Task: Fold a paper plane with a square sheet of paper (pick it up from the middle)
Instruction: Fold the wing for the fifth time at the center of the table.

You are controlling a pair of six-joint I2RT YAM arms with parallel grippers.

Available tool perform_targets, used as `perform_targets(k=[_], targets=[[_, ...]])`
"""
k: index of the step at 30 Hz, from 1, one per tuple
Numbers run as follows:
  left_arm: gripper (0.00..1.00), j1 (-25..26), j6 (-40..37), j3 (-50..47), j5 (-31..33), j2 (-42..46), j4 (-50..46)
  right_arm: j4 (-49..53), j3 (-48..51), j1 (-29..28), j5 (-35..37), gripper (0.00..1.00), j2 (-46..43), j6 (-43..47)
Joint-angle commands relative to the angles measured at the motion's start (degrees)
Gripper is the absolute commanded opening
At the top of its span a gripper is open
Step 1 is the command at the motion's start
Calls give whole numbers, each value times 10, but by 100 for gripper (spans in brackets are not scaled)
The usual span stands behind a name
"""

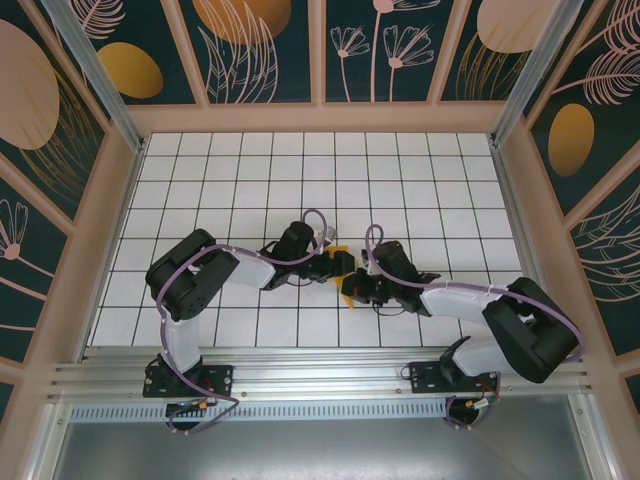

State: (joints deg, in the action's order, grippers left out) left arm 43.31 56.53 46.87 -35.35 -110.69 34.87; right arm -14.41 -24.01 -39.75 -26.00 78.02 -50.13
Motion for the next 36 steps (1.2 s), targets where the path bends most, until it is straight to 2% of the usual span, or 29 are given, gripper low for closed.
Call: perform_targets(k=[1,15,18,27,31,36], targets=[[66,3,-26,1,35,-33,-39,-24,18,5,-3,4,10,-12],[66,4,-27,1,38,-38,-43,-56,96,20,-35,4,36,-28],[66,3,-26,1,38,-39,-44,-12,92,21,-14,4,39,-18],[65,4,-23,-2,46,-39,-49,14,88,19,-52,5,-34,7],[65,3,-23,0,46,-40,-50,31,85,19,-74,5,-14,29],[65,4,-22,1,45,-40,-50,93,70,19,-24,5,17,45]])
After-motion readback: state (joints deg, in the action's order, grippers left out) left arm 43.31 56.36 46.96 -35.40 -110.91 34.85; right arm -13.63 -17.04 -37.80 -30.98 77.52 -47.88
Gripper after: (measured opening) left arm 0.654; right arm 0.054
